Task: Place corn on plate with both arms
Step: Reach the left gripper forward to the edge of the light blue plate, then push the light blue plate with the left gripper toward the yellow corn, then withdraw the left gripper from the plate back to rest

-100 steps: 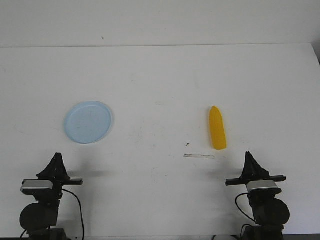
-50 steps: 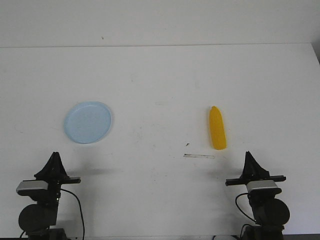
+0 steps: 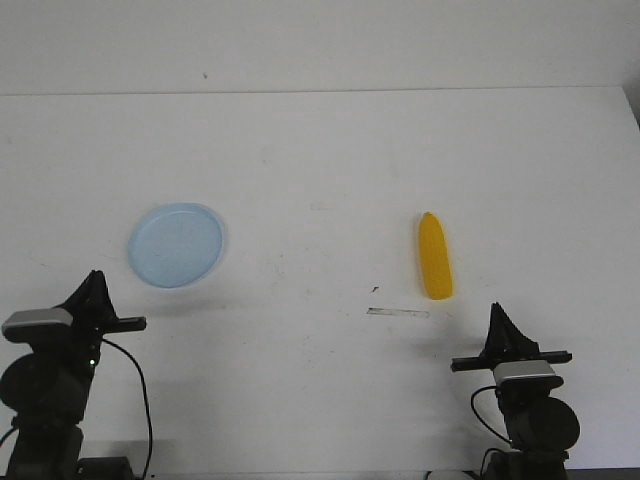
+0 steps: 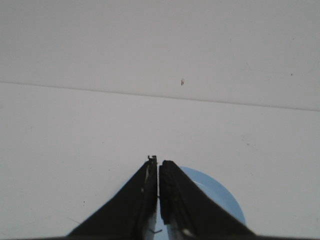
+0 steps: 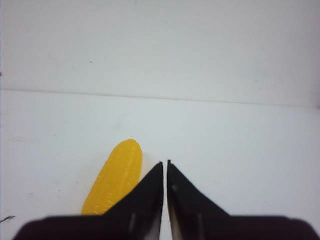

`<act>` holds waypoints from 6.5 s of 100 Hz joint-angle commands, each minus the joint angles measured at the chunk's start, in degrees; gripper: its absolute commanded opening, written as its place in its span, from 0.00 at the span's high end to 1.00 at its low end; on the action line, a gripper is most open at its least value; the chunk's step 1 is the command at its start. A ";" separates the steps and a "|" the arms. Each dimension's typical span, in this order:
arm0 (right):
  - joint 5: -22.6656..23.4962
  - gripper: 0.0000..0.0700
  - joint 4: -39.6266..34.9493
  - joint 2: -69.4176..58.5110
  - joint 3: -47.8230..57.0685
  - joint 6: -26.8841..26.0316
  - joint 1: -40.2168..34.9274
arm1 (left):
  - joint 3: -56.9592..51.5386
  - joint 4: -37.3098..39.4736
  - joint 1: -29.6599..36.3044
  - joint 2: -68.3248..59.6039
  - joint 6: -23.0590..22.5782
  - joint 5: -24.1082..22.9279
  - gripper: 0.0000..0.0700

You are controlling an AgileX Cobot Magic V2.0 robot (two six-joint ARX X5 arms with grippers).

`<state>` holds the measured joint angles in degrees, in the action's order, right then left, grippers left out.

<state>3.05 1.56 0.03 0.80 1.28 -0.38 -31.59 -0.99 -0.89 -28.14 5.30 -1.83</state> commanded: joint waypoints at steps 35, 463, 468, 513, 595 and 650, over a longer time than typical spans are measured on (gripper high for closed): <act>-0.02 0.98 0.59 -0.09 -0.09 0.24 -0.09 | -16.63 -4.48 -0.98 -29.55 0.83 2.05 1.00; -0.02 0.98 0.59 -0.09 -0.09 0.22 -0.09 | -40.96 -30.49 26.51 -71.06 24.96 21.24 0.78; -0.02 0.98 0.59 -0.09 -0.07 0.24 -0.09 | -40.96 -30.75 26.47 -71.06 24.90 21.22 0.73; -0.02 0.98 0.59 -0.09 -0.07 0.22 -0.09 | -40.96 -30.75 25.05 -65.92 22.58 17.94 0.69; 0.00 0.98 0.59 -0.09 -0.07 0.24 -0.09 | -9.92 4.68 6.43 -27.02 -3.43 8.85 0.96; -0.02 0.98 0.59 -0.09 -0.07 0.22 -0.09 | 7.89 6.84 -3.61 6.10 -3.10 8.85 0.96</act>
<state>3.05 1.56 0.03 0.82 1.28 -0.38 -24.75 5.21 -4.27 -23.66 2.44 7.14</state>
